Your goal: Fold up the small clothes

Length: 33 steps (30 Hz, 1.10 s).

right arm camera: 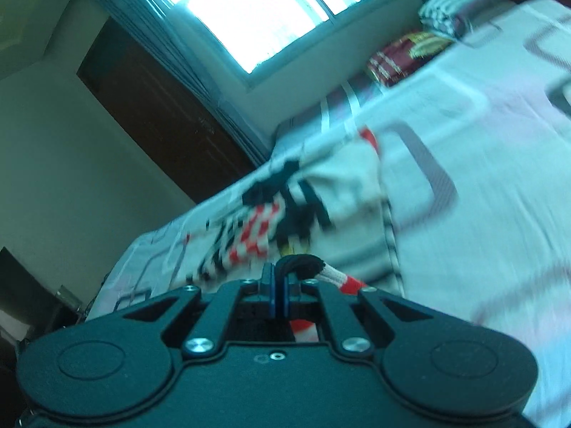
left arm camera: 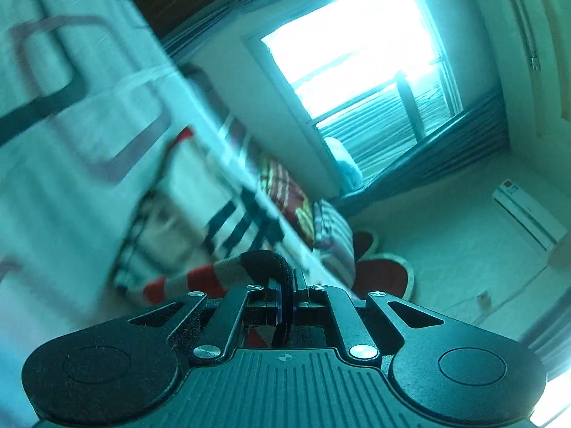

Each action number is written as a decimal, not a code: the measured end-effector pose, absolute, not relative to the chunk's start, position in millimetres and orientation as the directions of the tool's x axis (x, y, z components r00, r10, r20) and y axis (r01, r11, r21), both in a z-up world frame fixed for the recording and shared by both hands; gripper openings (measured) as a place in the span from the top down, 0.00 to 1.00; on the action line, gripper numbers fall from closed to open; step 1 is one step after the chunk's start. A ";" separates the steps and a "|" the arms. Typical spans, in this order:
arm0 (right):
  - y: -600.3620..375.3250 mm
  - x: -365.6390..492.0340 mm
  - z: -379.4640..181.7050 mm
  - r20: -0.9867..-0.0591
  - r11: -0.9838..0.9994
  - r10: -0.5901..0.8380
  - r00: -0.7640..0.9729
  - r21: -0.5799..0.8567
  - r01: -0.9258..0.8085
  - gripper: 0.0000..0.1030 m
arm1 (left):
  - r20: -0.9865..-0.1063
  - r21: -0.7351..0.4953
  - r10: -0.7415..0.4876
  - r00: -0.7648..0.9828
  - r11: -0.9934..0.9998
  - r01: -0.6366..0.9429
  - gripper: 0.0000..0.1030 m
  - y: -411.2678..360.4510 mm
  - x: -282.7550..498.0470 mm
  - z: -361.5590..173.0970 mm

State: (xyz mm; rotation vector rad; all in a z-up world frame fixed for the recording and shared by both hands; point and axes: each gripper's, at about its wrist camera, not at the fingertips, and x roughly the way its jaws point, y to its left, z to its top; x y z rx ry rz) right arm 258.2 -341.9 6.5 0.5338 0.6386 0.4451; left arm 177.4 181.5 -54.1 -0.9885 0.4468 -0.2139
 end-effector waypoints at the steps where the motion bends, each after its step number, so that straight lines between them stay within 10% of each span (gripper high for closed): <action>1: -340.8 273.1 10.1 -0.433 0.772 0.540 0.722 0.597 -0.220 0.95 | -0.265 -0.838 -0.369 0.891 0.544 -0.024 0.95 182.7 192.2 -47.4; 18: -324.3 507.4 -66.5 -0.490 0.689 0.589 0.643 0.720 -0.083 0.95 | -0.519 -0.750 -0.318 0.794 0.615 -0.244 0.95 203.4 437.6 -90.6; 21: -318.2 537.0 -90.2 -0.499 0.692 0.578 0.646 0.720 -0.062 0.79 | -0.538 -0.777 -0.307 0.785 0.542 -0.321 0.95 213.0 461.7 -117.7; 23: -320.3 545.3 -93.8 -0.467 0.687 0.569 0.677 0.723 -0.078 0.74 | -0.515 -0.794 -0.314 0.798 0.526 -0.305 0.83 213.5 466.4 -123.5; 25: -325.9 543.7 -89.7 -0.442 0.696 0.549 0.710 0.711 -0.096 0.62 | -0.467 -0.806 -0.318 0.825 0.536 -0.250 0.41 210.6 463.7 -120.1; 27: -334.9 537.5 -83.2 -0.402 0.696 0.550 0.732 0.705 -0.135 0.61 | -0.441 -0.787 -0.291 0.849 0.581 -0.209 0.25 207.2 457.1 -108.4; 33: -321.6 542.2 -64.7 -0.475 0.793 0.560 0.678 0.545 -0.273 0.62 | -0.586 -0.497 -0.252 0.770 0.862 -0.096 0.42 183.5 477.3 -83.6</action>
